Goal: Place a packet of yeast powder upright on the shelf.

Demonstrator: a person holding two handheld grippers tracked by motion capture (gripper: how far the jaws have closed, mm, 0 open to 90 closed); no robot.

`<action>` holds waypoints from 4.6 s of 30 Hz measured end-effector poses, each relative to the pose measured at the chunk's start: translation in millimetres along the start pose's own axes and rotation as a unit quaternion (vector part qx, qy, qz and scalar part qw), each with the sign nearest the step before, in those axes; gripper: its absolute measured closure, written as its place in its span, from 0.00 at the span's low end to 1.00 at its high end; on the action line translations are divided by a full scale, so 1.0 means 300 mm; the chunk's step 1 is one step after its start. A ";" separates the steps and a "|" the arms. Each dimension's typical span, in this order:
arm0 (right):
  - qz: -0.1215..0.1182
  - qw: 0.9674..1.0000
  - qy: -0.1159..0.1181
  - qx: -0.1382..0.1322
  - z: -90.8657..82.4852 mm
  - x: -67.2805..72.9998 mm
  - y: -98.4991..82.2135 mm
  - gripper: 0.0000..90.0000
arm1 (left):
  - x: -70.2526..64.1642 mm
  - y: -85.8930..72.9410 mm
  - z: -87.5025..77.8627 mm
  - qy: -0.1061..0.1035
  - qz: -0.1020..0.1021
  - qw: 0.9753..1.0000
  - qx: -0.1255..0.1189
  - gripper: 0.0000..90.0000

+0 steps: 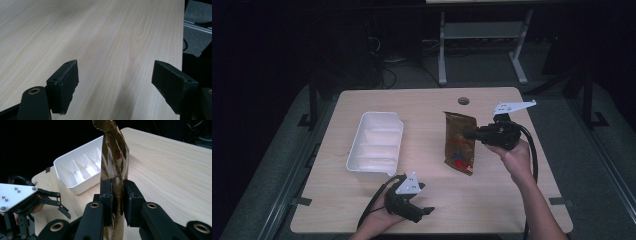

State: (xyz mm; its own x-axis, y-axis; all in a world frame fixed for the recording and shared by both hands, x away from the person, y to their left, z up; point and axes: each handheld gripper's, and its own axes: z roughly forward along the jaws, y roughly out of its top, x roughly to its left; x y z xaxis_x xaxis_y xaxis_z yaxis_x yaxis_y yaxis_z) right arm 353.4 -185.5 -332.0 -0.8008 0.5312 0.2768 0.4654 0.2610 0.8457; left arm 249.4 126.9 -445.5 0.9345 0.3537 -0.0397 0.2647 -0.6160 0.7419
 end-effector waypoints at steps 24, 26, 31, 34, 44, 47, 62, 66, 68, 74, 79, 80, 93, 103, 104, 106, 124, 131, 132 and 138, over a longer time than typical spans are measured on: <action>-0.014 0.999 0.032 0.001 0.193 0.044 0.149 0.87 | -0.003 -0.026 -0.004 -0.004 0.004 1.000 0.004 0.23; -0.014 0.999 0.035 0.001 0.213 0.045 0.158 0.88 | -0.002 -0.027 -0.005 -0.005 0.004 1.000 0.002 0.23; -0.018 0.999 0.038 0.007 0.250 0.041 0.176 0.88 | 0.000 -0.027 -0.011 -0.004 0.005 1.000 -0.004 0.23; -0.019 0.999 0.042 0.004 0.278 0.035 0.200 0.88 | 0.001 -0.027 -0.012 -0.004 0.005 1.000 -0.004 0.23; -0.022 0.998 0.050 0.002 0.325 0.031 0.246 0.88 | 0.006 -0.032 -0.012 -0.004 0.006 1.000 -0.005 0.23; -0.022 0.998 0.052 0.003 0.335 0.033 0.258 0.88 | 0.001 -0.031 -0.012 -0.001 0.009 1.000 -0.006 0.23; -0.040 0.998 0.056 0.010 0.387 0.060 0.345 0.89 | 0.004 -0.033 -0.015 -0.001 0.005 1.000 -0.009 0.23; -0.047 0.997 0.057 0.011 0.404 0.066 0.373 0.89 | 0.012 -0.037 -0.018 -0.002 0.001 1.000 -0.009 0.23; -0.050 0.997 0.057 0.015 0.414 0.067 0.385 0.89 | 0.014 -0.037 -0.021 -0.001 -0.001 1.000 -0.011 0.22; -0.056 0.997 0.057 0.023 0.448 0.071 0.411 0.89 | 0.023 -0.040 -0.028 0.004 -0.004 1.000 -0.014 0.22; -0.064 0.996 0.059 0.026 0.478 0.079 0.439 0.89 | 0.029 -0.042 -0.032 0.005 -0.004 1.000 -0.013 0.22; -0.066 0.996 0.060 0.025 0.484 0.080 0.443 0.89 | 0.029 -0.042 -0.032 0.004 -0.005 1.000 -0.014 0.22; -0.074 0.993 0.084 0.028 0.575 0.099 0.494 0.90 | 0.027 -0.045 -0.032 0.004 -0.004 1.000 -0.013 0.23; -0.064 0.993 0.098 0.029 0.685 0.085 0.491 0.90 | 0.030 -0.046 -0.033 0.003 -0.008 1.000 -0.016 0.23; -0.062 0.993 0.097 0.031 0.694 0.081 0.488 0.90 | 0.031 -0.047 -0.034 0.004 -0.007 1.000 -0.016 0.23; -0.057 0.993 0.098 0.030 0.711 0.074 0.482 0.90 | 0.032 -0.047 -0.036 0.005 -0.007 1.000 -0.018 0.23; -0.053 0.994 0.089 0.047 0.801 0.063 0.447 0.90 | 0.018 -0.047 -0.023 -0.001 -0.001 1.000 -0.011 0.22; -0.055 0.994 0.084 0.046 0.821 0.059 0.437 0.90 | 0.019 -0.049 -0.022 -0.001 -0.002 1.000 -0.010 0.22; -0.055 0.994 0.084 0.046 0.821 0.059 0.437 0.90 | 0.019 -0.049 -0.022 -0.001 -0.002 1.000 -0.010 0.22; -0.044 0.995 0.078 0.051 0.846 0.041 0.407 0.91 | 0.017 -0.050 -0.020 0.000 0.003 1.000 -0.007 0.22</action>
State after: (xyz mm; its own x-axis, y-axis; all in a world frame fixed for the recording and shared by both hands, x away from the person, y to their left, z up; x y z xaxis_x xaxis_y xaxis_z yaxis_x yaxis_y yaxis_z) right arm 496.1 57.4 -341.0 -0.8849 0.3731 0.2789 0.4212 0.3849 0.8212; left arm 248.9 142.2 -452.7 0.9359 0.3503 -0.0363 0.2567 -0.6082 0.7511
